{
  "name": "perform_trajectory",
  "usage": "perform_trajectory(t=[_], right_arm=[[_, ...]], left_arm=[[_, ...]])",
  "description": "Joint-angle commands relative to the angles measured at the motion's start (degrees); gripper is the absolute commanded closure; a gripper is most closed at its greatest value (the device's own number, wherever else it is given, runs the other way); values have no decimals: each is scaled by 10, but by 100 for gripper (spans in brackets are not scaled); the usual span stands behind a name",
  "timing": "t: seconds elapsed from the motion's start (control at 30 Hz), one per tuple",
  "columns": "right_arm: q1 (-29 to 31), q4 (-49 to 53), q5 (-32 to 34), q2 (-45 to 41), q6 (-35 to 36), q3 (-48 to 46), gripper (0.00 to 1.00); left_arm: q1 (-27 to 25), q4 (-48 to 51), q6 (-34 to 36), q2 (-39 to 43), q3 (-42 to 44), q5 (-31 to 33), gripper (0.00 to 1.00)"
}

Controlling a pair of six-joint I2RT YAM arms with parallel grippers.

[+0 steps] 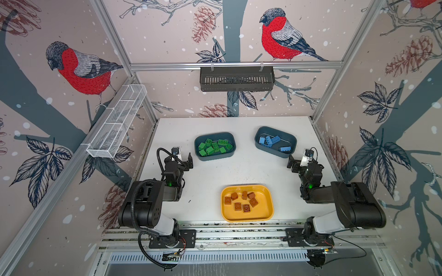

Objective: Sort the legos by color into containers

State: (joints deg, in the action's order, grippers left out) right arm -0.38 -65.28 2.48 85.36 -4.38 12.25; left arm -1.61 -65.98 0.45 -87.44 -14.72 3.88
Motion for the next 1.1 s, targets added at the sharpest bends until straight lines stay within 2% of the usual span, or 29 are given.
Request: perform_trajectory(t=[0.0,0.07,0.2,0.27,0.5,0.63,1.07], right_arm=[[4,-42,-5,4,15,6,1],[3,-35,-5,3,14,9,1],[4,-35,-2,5,13,10,1],[4,-28,28,6,2,14,1],[6,-29,32,5,3,13,1],[6,-29,32,5,3,13,1],[6,-29,32,5,3,13,1]], left_arm=[[0,-127,11,-20,30,-13,3],[1,-86,12,-8,21,-16,2],[0,-88,2,-14,17,5,2],[1,-91,-1,-17,16,22,2],[-3,-92,1,-17,16,29,2],[-22,-111,12,-19,22,72,2],[-23,-109,11,-19,22,72,3]])
